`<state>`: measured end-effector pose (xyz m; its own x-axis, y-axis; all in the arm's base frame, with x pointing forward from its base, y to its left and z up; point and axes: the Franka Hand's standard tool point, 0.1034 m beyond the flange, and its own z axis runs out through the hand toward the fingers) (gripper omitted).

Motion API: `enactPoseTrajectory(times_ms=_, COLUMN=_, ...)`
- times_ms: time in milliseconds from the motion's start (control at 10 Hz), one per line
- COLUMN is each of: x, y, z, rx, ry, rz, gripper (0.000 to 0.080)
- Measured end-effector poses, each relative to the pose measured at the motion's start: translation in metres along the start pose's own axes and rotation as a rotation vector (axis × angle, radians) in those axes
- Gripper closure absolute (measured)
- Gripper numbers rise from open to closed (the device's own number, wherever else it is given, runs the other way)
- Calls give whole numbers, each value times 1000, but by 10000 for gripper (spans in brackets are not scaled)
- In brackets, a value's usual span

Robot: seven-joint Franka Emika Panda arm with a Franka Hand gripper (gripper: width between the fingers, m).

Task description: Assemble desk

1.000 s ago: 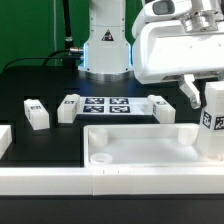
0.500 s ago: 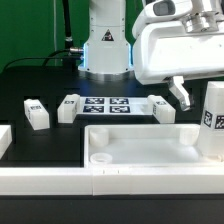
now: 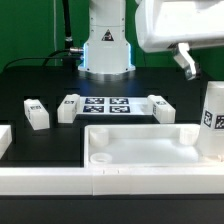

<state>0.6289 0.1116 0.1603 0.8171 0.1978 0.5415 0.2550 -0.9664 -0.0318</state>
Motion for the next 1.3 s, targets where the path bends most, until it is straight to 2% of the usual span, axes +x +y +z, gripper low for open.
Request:
enactPoseTrajectory(times_ms=300, x=-2, y=-5, z=2, rx=15, ry=-32, rz=0, gripper=151)
enactPoseTrajectory(times_ms=500, x=-14, y=-9, z=8, rx=58, ry=-175, rz=-23, gripper=151)
enactPoseTrajectory(times_ms=800, x=-9, y=-5, z=2, rx=107, ry=-398, rz=-66, gripper=151)
enactPoseTrajectory(times_ms=1000, x=-14, y=-10, z=0, rx=135, ry=-519, rz=-61, gripper=151)
enactPoseTrajectory(times_ms=1100, x=-11, y=-11, z=1, rx=147, ry=-548, rz=-61, gripper=151)
enactPoseTrajectory(times_ms=1200, x=-9, y=-10, z=3, rx=143, ry=-529, rz=-58, gripper=151)
enactPoseTrajectory(times_ms=1300, x=-9, y=-7, z=7, rx=123, ry=-506, rz=-21, gripper=151)
